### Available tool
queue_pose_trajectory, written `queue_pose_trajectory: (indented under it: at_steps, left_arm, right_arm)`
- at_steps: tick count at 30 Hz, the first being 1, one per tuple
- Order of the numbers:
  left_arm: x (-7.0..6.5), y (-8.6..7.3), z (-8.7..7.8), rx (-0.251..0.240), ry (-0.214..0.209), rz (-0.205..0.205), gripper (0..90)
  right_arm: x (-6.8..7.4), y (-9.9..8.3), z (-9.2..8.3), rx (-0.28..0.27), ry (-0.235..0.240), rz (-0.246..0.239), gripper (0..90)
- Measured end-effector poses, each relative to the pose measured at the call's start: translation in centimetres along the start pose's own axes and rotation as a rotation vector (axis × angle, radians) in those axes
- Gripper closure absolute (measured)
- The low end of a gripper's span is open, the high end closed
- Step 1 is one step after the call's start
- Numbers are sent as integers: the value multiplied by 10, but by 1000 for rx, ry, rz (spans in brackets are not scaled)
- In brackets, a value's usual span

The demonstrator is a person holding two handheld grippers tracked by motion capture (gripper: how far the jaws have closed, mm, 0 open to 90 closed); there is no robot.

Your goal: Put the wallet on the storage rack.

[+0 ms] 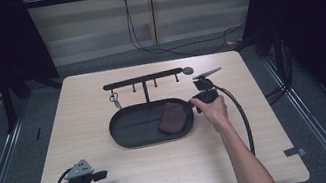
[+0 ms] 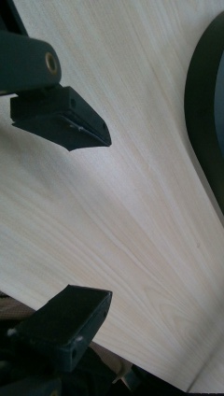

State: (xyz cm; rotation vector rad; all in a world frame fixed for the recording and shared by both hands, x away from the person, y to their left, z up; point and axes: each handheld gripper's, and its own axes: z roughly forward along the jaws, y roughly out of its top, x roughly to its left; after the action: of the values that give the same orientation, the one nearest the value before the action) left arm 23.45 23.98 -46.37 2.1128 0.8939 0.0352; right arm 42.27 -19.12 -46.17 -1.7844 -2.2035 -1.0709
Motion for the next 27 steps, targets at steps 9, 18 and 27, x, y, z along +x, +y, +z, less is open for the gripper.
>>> queue_pose_trajectory:
  at_steps: [9,18,27]
  left_arm:
    - [1,0,0,-11,1,-13,215]
    - [3,1,-1,-25,0,-34,215]
    - [5,1,-1,-32,12,-53,215]
  right_arm:
    - [0,-7,5,-29,4,-20,796]
    - [6,-12,-10,-92,-7,-84,651]
    - [8,-25,-27,-129,-19,-113,444]
